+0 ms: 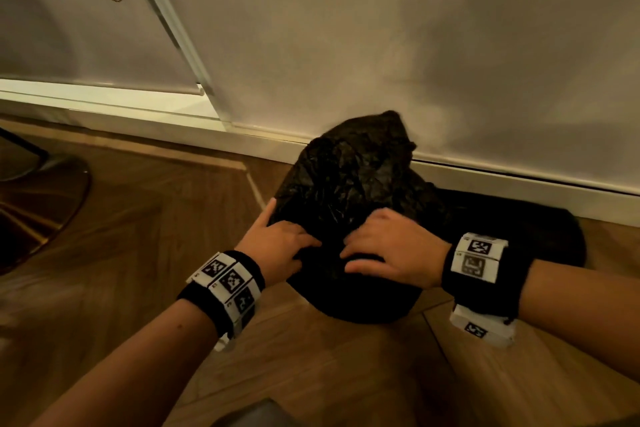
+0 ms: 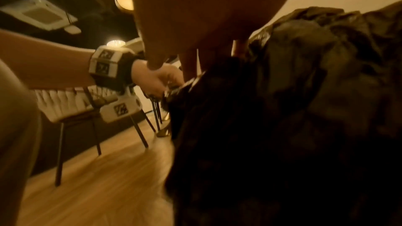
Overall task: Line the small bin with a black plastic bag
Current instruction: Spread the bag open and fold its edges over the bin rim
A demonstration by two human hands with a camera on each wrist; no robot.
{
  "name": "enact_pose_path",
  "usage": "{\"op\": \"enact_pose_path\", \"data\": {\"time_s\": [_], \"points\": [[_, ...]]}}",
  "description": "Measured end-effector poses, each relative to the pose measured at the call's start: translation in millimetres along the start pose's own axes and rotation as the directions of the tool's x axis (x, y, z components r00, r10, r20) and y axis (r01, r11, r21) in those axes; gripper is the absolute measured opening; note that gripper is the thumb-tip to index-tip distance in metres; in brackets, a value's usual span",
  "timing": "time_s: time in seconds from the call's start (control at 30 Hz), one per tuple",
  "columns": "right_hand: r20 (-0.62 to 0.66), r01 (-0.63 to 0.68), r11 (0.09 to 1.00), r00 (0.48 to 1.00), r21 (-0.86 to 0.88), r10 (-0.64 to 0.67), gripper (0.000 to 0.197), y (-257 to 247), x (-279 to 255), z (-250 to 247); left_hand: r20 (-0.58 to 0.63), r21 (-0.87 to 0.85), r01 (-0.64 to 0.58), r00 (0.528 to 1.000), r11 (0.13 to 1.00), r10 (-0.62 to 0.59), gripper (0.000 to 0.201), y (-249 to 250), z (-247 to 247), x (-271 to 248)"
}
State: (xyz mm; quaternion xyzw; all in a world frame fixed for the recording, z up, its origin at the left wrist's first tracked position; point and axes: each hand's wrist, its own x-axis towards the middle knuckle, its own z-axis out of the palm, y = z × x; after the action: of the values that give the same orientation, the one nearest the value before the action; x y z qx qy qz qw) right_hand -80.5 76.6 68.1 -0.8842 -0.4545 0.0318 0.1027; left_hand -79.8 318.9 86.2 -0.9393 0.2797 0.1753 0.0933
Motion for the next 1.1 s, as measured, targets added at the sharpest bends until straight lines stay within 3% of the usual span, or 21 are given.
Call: {"op": "enact_pose_path", "data": {"time_s": [0.07,0.13,0.17,0.27,0.37,0.4,0.43,0.47,0.53,0.6,0.67,0.7,0.73,0.77,0.87,0.97,1.03,1.1], "points": [[-0.047,-0.08,0.994,0.996,-0.08,0.076,0.051,8,8,-9,0.074,-0.086,-0.099,0.992,0.991,0.105,0.044,16,-1,0],[0.148,-0.181,0.972,0.968,-0.148,0.202,0.049,22,10,-11,0.105,-0.176,-0.141,0.981,0.974,0.162,0.039,27,-1,1],[0.29,-0.208,0.965,0.925,-0.158,0.247,0.048,29,8,-9,0.1,-0.205,-0.142,0.981,0.968,0.165,0.038,27,-1,1],[0.622,-0.268,0.955,0.728,-0.128,0.288,0.051,36,10,-9,0.079,-0.176,-0.166,0.98,0.97,0.182,0.038,15,3,-2],[0.861,-0.433,0.895,0.408,-0.109,0.302,0.067,29,21,-4,-0.098,-0.1,-0.258,0.964,0.961,0.248,0.045,2,12,-10],[0.897,-0.496,0.865,0.347,-0.074,0.276,0.07,25,23,-3,-0.153,-0.083,-0.267,0.955,0.96,0.252,0.047,-2,13,-13],[0.908,-0.531,0.847,0.342,-0.025,0.241,0.07,21,23,-4,-0.18,-0.101,-0.243,0.958,0.965,0.223,0.046,-7,15,-15],[0.904,-0.538,0.843,0.37,0.023,0.211,0.068,17,22,-8,-0.189,-0.166,-0.196,0.968,0.966,0.164,0.044,-12,16,-16],[0.85,-0.48,0.873,0.492,0.083,0.19,0.061,12,16,-13,-0.211,-0.432,-0.081,0.977,0.898,-0.014,0.046,-15,17,-17],[0.766,-0.397,0.914,0.612,0.081,0.198,0.057,6,10,-16,-0.213,-0.676,0.052,0.941,0.735,-0.262,0.055,-13,16,-16],[0.704,-0.362,0.93,0.677,0.065,0.215,0.058,0,5,-14,-0.01,-0.79,0.272,0.89,0.549,-0.456,0.063,-12,16,-9],[0.682,-0.362,0.93,0.696,0.06,0.226,0.059,-2,3,-11,0.127,-0.798,0.371,0.874,0.475,-0.469,0.063,-11,17,-3],[0.672,-0.369,0.928,0.701,0.054,0.24,0.059,-4,0,-9,0.213,-0.78,0.421,0.875,0.463,-0.435,0.056,-11,19,5],[0.67,-0.385,0.922,0.697,0.051,0.254,0.06,-5,-2,-7,0.228,-0.755,0.423,0.886,0.502,-0.403,0.047,-11,18,12],[0.685,-0.465,0.88,0.672,0.093,0.282,0.064,-1,-2,-16,0.105,-0.689,0.33,0.926,0.646,-0.362,0.036,-5,1,22],[0.716,-0.384,0.923,0.644,-0.002,0.269,0.058,3,3,-28,-0.01,-0.583,0.208,0.965,0.785,-0.263,0.03,14,-24,23],[0.775,-0.266,0.955,0.573,-0.13,0.265,0.053,-4,3,-21,-0.051,-0.484,0.147,0.979,0.863,-0.195,0.026,29,-35,21],[0.861,-0.214,0.958,0.433,-0.19,0.268,0.055,-14,-4,-4,-0.076,-0.406,0.089,0.989,0.91,-0.131,0.026,44,-42,19]]}}
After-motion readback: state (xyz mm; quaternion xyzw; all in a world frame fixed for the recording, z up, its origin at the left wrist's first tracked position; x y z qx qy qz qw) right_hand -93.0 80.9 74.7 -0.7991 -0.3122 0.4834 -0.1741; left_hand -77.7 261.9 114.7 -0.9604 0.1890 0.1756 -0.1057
